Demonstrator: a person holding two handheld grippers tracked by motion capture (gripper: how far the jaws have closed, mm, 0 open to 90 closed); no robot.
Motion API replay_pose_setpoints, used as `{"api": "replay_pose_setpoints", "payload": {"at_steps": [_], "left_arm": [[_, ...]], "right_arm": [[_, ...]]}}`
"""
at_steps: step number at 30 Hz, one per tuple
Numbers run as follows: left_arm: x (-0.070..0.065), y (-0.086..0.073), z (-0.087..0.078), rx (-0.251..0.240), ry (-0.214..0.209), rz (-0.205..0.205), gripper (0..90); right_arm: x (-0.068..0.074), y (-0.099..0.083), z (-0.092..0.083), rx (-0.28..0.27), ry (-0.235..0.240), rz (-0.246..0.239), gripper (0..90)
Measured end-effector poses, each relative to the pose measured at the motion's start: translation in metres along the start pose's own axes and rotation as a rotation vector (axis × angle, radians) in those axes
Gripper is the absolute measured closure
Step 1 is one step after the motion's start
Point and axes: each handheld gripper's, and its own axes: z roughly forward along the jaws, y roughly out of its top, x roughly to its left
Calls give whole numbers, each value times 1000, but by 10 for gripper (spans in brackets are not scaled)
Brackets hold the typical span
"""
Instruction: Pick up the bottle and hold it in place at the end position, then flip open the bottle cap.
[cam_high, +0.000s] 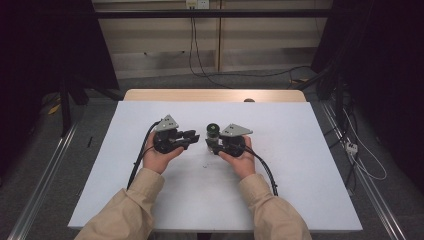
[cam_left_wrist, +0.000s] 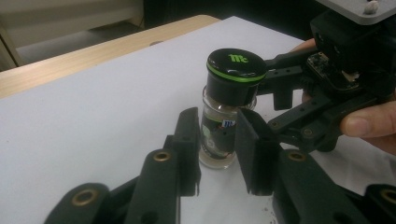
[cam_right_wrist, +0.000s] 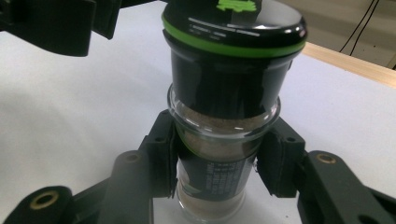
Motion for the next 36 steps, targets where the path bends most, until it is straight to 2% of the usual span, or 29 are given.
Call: {"api": "replay_pose_setpoints", "payload": {"at_steps": [3, 8, 19, 31, 36], "left_arm": [[1, 2, 1, 9, 2, 8, 770], [0, 4, 4, 8, -13, -8, 824], [-1, 7, 11, 20, -21, -6, 895], [-2, 10, 20, 38, -18, -22, 900], [-3, 12, 22, 45, -17, -16, 900]], "right_arm": [[0, 0, 0, 0, 0, -1, 535], [0, 0, 0, 0, -1, -1, 535], [0, 0, 0, 1, 0, -1, 535], [0, 0, 0, 1, 0, -1, 535], [0, 0, 0, 1, 0, 0, 535]]}}
